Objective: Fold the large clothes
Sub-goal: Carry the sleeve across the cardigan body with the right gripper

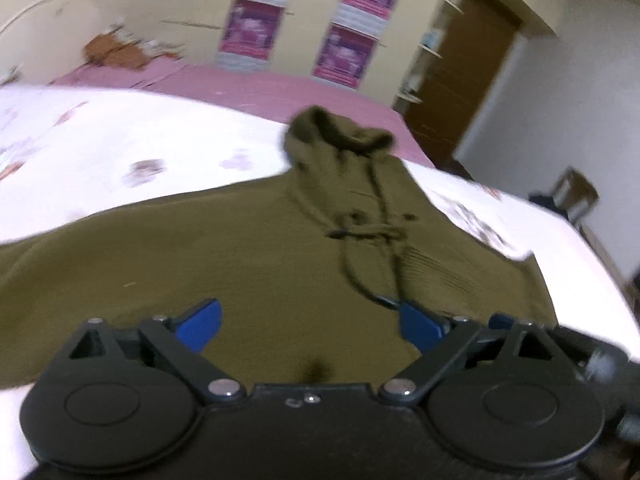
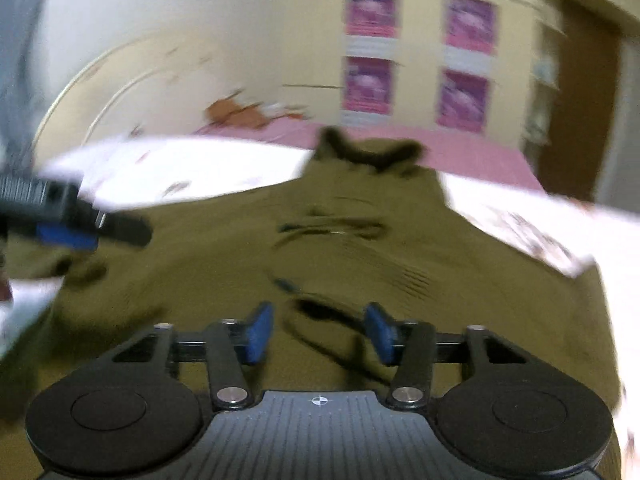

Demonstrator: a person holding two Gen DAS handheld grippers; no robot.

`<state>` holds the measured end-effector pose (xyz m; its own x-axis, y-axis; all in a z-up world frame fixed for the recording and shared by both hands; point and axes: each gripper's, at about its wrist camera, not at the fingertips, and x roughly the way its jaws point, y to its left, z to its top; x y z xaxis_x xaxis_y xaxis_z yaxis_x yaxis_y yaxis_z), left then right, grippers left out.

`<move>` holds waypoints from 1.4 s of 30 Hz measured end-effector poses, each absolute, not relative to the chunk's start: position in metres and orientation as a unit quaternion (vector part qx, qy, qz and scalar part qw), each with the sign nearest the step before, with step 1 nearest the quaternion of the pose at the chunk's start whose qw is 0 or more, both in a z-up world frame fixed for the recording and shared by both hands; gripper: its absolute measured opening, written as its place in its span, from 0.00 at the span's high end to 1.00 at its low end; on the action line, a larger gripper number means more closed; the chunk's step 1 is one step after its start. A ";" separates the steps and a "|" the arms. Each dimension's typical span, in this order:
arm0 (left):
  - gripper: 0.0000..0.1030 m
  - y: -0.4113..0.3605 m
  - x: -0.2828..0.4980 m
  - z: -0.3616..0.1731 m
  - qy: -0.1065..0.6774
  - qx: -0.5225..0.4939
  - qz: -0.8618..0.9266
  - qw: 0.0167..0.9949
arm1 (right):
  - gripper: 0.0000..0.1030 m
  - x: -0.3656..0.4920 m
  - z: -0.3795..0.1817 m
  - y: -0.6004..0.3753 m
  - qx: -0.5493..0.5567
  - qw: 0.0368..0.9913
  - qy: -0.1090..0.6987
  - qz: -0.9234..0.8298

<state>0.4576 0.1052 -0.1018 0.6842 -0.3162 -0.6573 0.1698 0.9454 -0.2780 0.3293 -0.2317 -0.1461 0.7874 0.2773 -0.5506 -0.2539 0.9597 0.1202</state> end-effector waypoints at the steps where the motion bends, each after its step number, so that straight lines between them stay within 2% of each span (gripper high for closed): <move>1: 0.12 0.090 0.458 -0.101 0.373 -0.079 -0.142 0.914 | 0.73 0.329 -0.143 -0.247 0.044 0.948 0.296 0.113; 2: 0.14 0.073 0.459 -0.100 0.370 -0.056 -0.151 0.915 | 0.74 0.331 -0.139 -0.265 0.064 0.950 0.295 0.078; 4: 0.17 0.038 0.458 -0.098 0.358 -0.003 -0.159 0.920 | 0.84 0.330 -0.133 -0.296 0.090 0.951 0.294 0.024; 8: 0.27 -0.027 0.458 -0.107 0.335 0.097 -0.174 0.921 | 0.89 0.321 -0.130 -0.351 0.127 0.940 0.315 -0.024; 13: 0.28 -0.080 0.455 -0.119 0.314 0.199 -0.189 0.909 | 0.89 0.312 -0.126 -0.390 0.136 0.934 0.328 -0.037; 16: 0.28 -0.094 0.461 -0.131 0.327 0.211 -0.199 0.899 | 0.89 0.319 -0.131 -0.403 0.141 0.931 0.335 -0.029; 19: 0.38 -0.092 0.473 -0.146 0.351 0.208 -0.190 0.893 | 0.89 0.323 -0.144 -0.409 0.137 0.927 0.349 -0.020; 20: 0.38 -0.086 0.478 -0.150 0.358 0.193 -0.181 0.895 | 0.89 0.327 -0.147 -0.409 0.136 0.925 0.355 -0.019; 22: 0.44 -0.065 0.488 -0.149 0.364 0.119 -0.172 0.908 | 0.89 0.339 -0.155 -0.407 0.133 0.923 0.361 -0.015; 24: 0.64 -0.034 0.492 -0.142 0.358 0.019 -0.159 0.920 | 0.89 0.340 -0.157 -0.406 0.129 0.923 0.363 -0.013; 26: 0.68 0.006 0.489 -0.136 0.338 -0.098 -0.143 0.925 | 0.89 0.348 -0.159 -0.403 0.130 0.924 0.361 -0.009; 30: 0.71 0.068 0.461 -0.135 0.302 -0.206 -0.083 0.927 | 0.89 0.351 -0.160 -0.402 0.129 0.924 0.359 0.000; 31: 0.70 0.078 0.457 -0.139 0.313 -0.221 -0.081 0.920 | 0.89 0.350 -0.160 -0.402 0.128 0.924 0.359 0.003; 32: 0.64 0.087 0.452 -0.144 0.325 -0.233 -0.080 0.913 | 0.89 0.349 -0.159 -0.403 0.129 0.925 0.358 0.004; 33: 0.38 0.094 0.444 -0.146 0.327 -0.239 -0.075 0.911 | 0.89 0.347 -0.158 -0.405 0.132 0.925 0.355 0.005; 34: 0.17 0.101 0.436 -0.145 0.323 -0.238 -0.060 0.914 | 0.89 0.345 -0.156 -0.407 0.135 0.927 0.350 0.004; 35: 0.02 0.107 0.427 -0.143 0.309 -0.234 -0.043 0.921 | 0.89 0.342 -0.152 -0.409 0.134 0.931 0.340 -0.001; 37: 0.01 0.117 0.426 -0.139 0.300 -0.231 -0.047 0.924 | 0.89 0.340 -0.147 -0.414 0.131 0.936 0.327 -0.006; 40: 0.04 0.117 0.444 -0.138 0.314 -0.231 -0.072 0.918 | 0.89 0.342 -0.143 -0.420 0.133 0.937 0.323 -0.010; 42: 0.10 0.108 0.466 -0.139 0.336 -0.223 -0.092 0.911 | 0.89 0.346 -0.142 -0.421 0.131 0.937 0.324 -0.014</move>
<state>0.4662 0.1076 -0.1393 0.7577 -0.3167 -0.5706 0.0177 0.8840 -0.4671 0.3459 -0.4211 -0.1424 0.7897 0.0582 -0.6108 0.1111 0.9655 0.2357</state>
